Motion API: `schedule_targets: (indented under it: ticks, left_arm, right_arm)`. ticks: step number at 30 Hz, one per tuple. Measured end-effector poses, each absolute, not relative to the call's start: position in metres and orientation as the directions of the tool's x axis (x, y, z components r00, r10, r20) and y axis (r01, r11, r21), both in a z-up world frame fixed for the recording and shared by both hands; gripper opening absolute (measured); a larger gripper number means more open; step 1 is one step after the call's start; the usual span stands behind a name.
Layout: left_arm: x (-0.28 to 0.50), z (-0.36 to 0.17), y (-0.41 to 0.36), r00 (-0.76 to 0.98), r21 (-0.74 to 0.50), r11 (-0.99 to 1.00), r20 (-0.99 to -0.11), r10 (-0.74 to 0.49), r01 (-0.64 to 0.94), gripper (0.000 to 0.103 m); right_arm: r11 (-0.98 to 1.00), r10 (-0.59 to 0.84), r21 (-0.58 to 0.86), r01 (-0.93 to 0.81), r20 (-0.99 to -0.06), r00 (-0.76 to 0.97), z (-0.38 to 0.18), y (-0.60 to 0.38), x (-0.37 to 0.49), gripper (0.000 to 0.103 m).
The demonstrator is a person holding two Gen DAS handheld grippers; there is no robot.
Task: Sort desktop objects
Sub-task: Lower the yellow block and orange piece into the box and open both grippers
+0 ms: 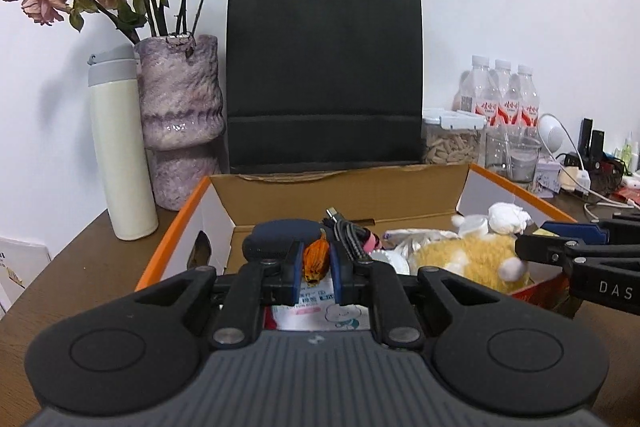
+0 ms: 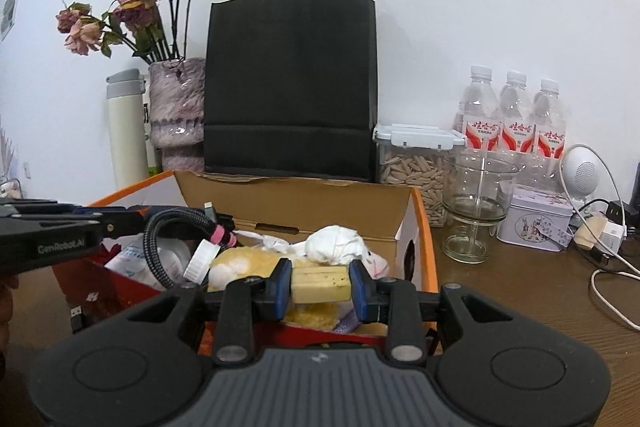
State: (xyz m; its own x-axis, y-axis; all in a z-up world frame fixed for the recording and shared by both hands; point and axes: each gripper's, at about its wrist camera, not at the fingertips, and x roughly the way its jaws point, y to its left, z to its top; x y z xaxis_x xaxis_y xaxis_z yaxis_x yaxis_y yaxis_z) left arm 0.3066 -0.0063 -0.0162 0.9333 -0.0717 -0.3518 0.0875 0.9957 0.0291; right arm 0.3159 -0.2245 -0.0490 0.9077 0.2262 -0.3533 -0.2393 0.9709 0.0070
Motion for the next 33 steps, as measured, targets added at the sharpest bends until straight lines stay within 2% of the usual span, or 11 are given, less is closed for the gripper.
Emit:
schedule_targets:
  ticks: [10, 12, 13, 14, 16, 17, 18, 19, 20, 24, 33]
  left_arm:
    - [0.307, -0.020, -0.009, 0.930, 0.037, 0.996, -0.360, -0.068, 0.087, 0.015]
    - [0.307, -0.019, -0.009, 0.933, 0.037, 0.996, -0.354, -0.067, 0.085, 0.018]
    - [0.306, -0.019, -0.009, 0.935, 0.038, 0.996, -0.351, -0.061, 0.079, 0.027]
    - [0.306, -0.019, -0.009, 0.937, 0.043, 0.997, -0.346, -0.045, 0.063, 0.046]
    - [0.304, -0.017, -0.007, 0.945, 0.041, 0.999, -0.328, -0.018, 0.033, 0.071]
    - [0.303, -0.016, -0.005, 0.948, 0.031, 0.999, -0.317, -0.019, 0.030, 0.080]
    - [0.302, -0.015, -0.004, 0.952, 0.023, 0.999, -0.304, -0.021, 0.030, 0.083]
    - [0.300, -0.014, -0.004, 0.957, 0.020, 0.999, -0.289, -0.026, 0.033, 0.091]
    - [0.299, -0.013, -0.004, 0.961, 0.017, 0.999, -0.274, -0.030, 0.036, 0.103]
    - [0.293, -0.011, -0.006, 0.975, 0.029, 0.999, -0.220, -0.029, 0.037, 0.103]
    - [0.292, -0.012, -0.009, 0.975, 0.040, 0.999, -0.220, -0.019, 0.029, 0.103]
  right_arm:
    - [0.973, 0.219, 0.004, -0.231, -0.337, 0.916, -0.052, -0.224, 0.314, 0.030]
    - [0.974, 0.217, 0.008, -0.228, -0.334, 0.917, -0.052, -0.225, 0.314, 0.036]
    - [0.974, 0.218, 0.010, -0.228, -0.331, 0.918, -0.051, -0.226, 0.314, 0.041]
    - [0.974, 0.220, 0.012, -0.228, -0.325, 0.920, -0.051, -0.226, 0.313, 0.052]
    - [0.974, 0.220, 0.008, -0.228, -0.308, 0.926, -0.050, -0.226, 0.310, 0.072]
    - [0.973, 0.221, 0.003, -0.230, -0.294, 0.930, -0.050, -0.225, 0.308, 0.076]
    - [0.973, 0.221, -0.002, -0.231, -0.285, 0.933, -0.049, -0.225, 0.306, 0.085]
    - [0.973, 0.219, -0.009, -0.230, -0.273, 0.937, -0.049, -0.224, 0.305, 0.094]
    - [0.973, 0.217, -0.016, -0.229, -0.266, 0.939, -0.049, -0.223, 0.304, 0.096]
    - [0.974, 0.205, -0.039, -0.221, -0.254, 0.945, -0.048, -0.220, 0.302, 0.103]
    - [0.976, 0.198, -0.040, -0.215, -0.259, 0.946, -0.048, -0.221, 0.302, 0.103]
